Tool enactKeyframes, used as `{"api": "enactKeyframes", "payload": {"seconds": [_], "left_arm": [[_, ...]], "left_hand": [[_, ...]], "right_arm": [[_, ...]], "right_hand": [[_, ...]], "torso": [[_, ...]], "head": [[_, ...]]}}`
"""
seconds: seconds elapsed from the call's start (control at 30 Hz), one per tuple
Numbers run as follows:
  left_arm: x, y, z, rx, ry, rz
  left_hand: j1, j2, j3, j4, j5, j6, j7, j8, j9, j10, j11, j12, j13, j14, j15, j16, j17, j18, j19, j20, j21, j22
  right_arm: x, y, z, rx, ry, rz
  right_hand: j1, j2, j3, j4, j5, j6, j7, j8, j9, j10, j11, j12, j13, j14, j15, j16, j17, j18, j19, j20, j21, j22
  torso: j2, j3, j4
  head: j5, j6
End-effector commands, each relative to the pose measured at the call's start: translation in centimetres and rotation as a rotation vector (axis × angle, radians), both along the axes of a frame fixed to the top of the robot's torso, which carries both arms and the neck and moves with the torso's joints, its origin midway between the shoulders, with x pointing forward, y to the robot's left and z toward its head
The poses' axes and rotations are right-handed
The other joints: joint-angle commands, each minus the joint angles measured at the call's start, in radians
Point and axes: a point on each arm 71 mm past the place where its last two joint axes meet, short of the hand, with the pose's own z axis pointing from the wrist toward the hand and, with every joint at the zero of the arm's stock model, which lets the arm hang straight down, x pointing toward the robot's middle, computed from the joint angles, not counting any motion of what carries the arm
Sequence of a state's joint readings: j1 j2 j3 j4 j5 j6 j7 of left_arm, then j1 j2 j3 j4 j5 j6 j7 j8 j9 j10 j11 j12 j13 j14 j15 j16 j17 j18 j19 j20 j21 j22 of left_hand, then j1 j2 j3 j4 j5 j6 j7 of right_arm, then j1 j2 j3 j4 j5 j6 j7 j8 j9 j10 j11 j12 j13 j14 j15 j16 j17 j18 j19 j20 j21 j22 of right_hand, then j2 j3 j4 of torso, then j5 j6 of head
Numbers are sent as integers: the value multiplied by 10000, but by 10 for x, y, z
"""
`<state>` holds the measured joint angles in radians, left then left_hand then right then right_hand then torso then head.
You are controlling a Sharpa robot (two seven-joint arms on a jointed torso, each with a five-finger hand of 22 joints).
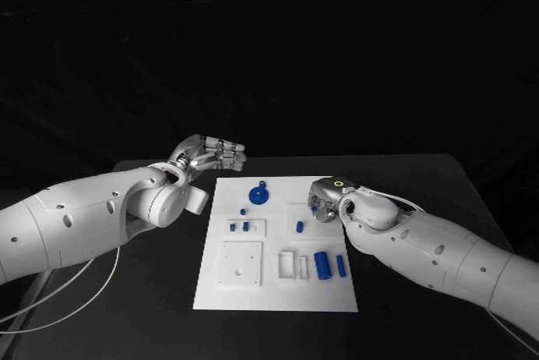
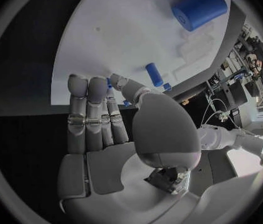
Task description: Assemble the parts on the task board
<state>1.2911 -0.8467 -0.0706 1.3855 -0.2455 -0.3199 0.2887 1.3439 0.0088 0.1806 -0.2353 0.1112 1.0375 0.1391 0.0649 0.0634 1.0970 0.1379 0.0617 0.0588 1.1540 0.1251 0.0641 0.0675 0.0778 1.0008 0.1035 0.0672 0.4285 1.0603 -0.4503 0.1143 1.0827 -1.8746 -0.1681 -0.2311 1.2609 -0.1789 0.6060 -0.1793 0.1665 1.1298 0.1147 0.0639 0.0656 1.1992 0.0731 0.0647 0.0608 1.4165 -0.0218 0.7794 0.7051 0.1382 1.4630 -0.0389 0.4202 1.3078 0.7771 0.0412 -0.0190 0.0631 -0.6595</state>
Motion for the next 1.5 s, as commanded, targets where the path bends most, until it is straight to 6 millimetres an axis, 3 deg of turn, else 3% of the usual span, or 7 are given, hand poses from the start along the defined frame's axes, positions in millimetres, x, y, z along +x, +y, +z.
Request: {"api": "enactKeyframes", "payload": {"seconds": [0.03,0.23,0.43,0.63,1.2,1.5], "left_arm": [[0,-3,2,-198,-66,-195],[1,-3,2,-200,-48,-181],[1,-2,1,-186,-22,-148],[2,-1,1,-173,0,-125],[6,6,1,-97,-3,86],[7,11,2,-67,-50,194]], "left_hand": [[-24,89,-47,-12,43,27,66,-14,-1,-50,8,-18,-5,-72,-28,-30,-7,-8,57,-5,34,-8],[-37,118,-63,7,45,38,62,-15,-1,-58,5,-17,-5,-57,-34,-29,-3,-13,80,-8,37,-126],[-39,118,-65,7,47,43,61,-15,-2,-69,9,-19,-5,-53,-34,-30,-3,-17,83,-10,37,-155],[-38,118,-65,7,47,45,61,-15,-1,-70,9,-19,-5,-52,-35,-29,-3,-17,83,-10,37,-158],[-24,119,-69,-5,50,75,56,-13,0,-96,14,-17,-4,-38,-40,-27,1,-28,82,-13,39,-211],[-6,124,-70,-18,59,72,56,-16,-2,-107,18,-15,-4,-42,-38,-30,1,-31,90,-19,48,-254]], "right_arm": [[-1,0,-7,-272,141,59],[-2,3,-11,-303,180,151],[-3,3,-13,-265,23,136],[-3,1,-12,-312,-289,-7],[-7,0,-2,312,-1163,-24],[-10,-3,24,1268,-1428,-16]], "right_hand": [[-74,76,83,-6,-45,93,-11,-8,1,81,-19,-56,-12,45,2,48,-10,101,40,13,-30,458],[-69,229,50,41,-141,388,-97,9,19,440,-136,-49,1,66,-73,63,-7,40,65,-44,106,481],[141,551,-220,-85,-425,1190,-304,48,141,1343,-443,-28,46,108,-306,27,-4,-185,108,-278,367,529],[225,705,-151,-361,-755,1518,-382,5,276,1717,-559,-33,65,186,-460,-43,27,-399,142,-495,730,589],[224,668,149,-479,-1108,1646,-426,5,341,1861,-597,-30,69,308,-506,-182,140,-469,147,-562,1244,652],[257,640,172,-426,-1141,1667,-431,5,341,1879,-601,-31,63,320,-511,-205,181,-464,148,-569,1375,670]], "torso": [[2,3,-5],[0,9,7],[-5,1,-13],[-5,7,-23],[-10,-1,-31],[-20,3,-66]], "head": [[12,-10],[29,-42],[60,-63],[66,-69],[96,-65],[137,-50]]}}
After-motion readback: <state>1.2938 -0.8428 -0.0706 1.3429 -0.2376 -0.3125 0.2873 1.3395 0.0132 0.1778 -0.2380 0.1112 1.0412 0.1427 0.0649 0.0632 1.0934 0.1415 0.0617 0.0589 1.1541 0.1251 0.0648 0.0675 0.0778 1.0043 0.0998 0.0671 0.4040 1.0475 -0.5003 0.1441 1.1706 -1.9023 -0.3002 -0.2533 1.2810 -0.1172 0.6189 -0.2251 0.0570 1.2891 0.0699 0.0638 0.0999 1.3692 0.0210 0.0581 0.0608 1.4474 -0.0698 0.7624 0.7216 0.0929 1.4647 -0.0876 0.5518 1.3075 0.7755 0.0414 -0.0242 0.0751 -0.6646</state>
